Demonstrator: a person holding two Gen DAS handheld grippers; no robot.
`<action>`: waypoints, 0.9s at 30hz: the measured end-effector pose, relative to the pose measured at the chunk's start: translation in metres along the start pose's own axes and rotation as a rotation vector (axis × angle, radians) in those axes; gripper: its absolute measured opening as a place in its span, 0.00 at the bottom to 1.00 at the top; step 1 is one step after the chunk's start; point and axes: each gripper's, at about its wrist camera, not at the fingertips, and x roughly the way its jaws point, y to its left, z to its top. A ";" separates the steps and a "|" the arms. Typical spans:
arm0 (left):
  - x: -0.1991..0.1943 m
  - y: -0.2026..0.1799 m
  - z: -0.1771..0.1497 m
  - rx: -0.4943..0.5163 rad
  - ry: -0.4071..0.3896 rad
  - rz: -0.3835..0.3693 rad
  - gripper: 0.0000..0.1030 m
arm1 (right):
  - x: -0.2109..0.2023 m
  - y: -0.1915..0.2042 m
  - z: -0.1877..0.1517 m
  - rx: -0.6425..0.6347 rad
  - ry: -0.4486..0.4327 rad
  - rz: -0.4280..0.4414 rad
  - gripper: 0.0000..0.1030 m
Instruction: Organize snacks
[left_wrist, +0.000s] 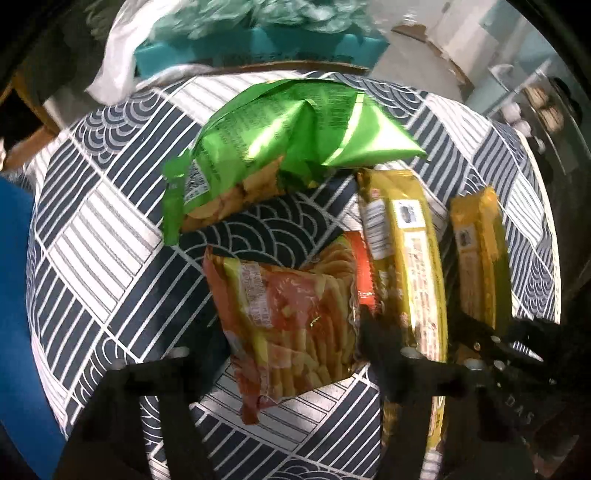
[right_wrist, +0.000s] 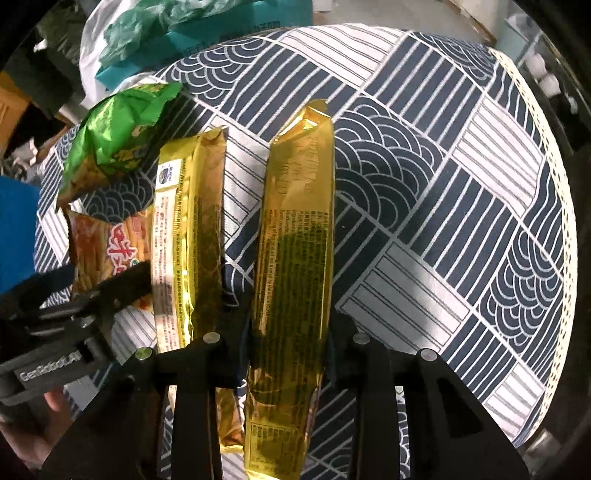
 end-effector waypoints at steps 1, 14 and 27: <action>0.000 0.001 -0.001 0.002 0.005 -0.011 0.57 | 0.000 0.001 0.000 -0.004 -0.001 -0.003 0.27; -0.043 0.039 -0.023 -0.017 -0.037 0.014 0.49 | -0.029 0.019 0.003 -0.031 -0.064 -0.045 0.25; -0.118 0.060 -0.032 0.007 -0.145 0.081 0.49 | -0.080 0.057 -0.009 -0.051 -0.138 -0.013 0.25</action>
